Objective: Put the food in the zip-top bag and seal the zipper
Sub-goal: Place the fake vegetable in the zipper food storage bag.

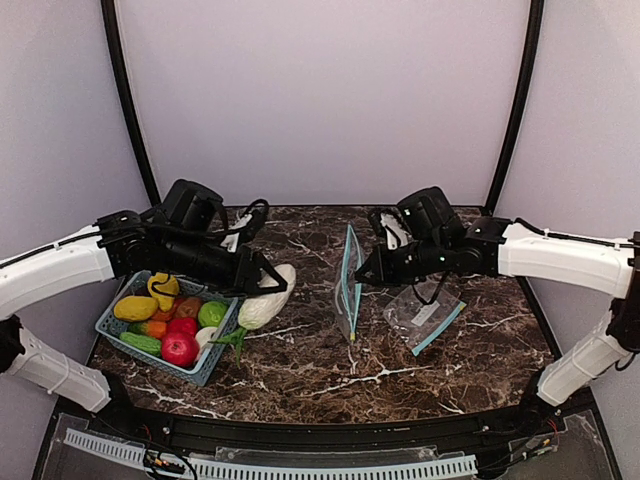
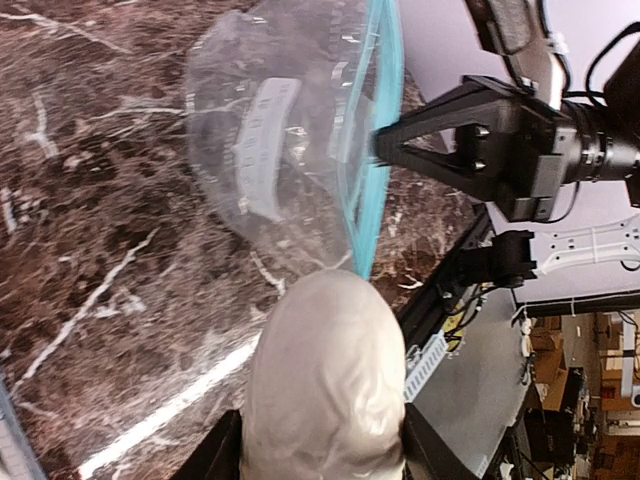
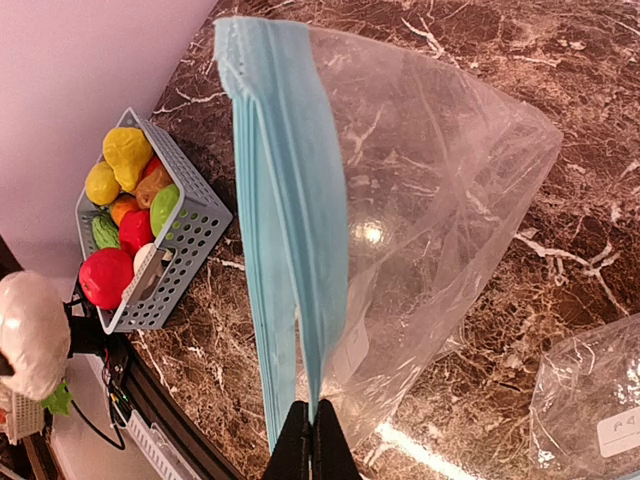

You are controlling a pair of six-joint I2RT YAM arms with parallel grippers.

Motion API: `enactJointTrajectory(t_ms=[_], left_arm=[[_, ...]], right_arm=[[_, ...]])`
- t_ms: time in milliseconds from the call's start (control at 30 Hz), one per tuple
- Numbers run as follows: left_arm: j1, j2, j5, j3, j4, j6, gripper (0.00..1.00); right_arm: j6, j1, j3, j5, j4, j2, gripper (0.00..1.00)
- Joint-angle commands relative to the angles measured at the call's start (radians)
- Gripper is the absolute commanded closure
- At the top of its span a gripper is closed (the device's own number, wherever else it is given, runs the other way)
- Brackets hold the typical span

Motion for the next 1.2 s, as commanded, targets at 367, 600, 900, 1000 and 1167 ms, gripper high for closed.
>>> enactJointTrajectory(t_ms=[367,600,900,1000,1167], left_arm=[[-0.109,0.298,0.090,0.078,0.355,-0.165,0.72],[-0.110,0.366,0.092,0.082,0.433,-0.197,0.72],[-0.110,0.416,-0.023,0.108,0.440,-0.209,0.72],[-0.109,0.423,-0.055,0.124,0.445,-0.207,0.72],[-0.108,0.416,-0.140,0.118,0.447,-0.211,0.72]], right_arm=[[-0.027,0.050,0.055,0.032,0.006,0.040,1.00],[-0.041,0.058,0.049,0.033,0.005,0.025,1.00],[-0.065,0.080,0.021,0.015,0.005,-0.006,1.00],[-0.055,0.084,0.006,0.013,0.005,-0.013,1.00],[-0.011,0.085,-0.020,0.015,0.001,-0.034,1.00]])
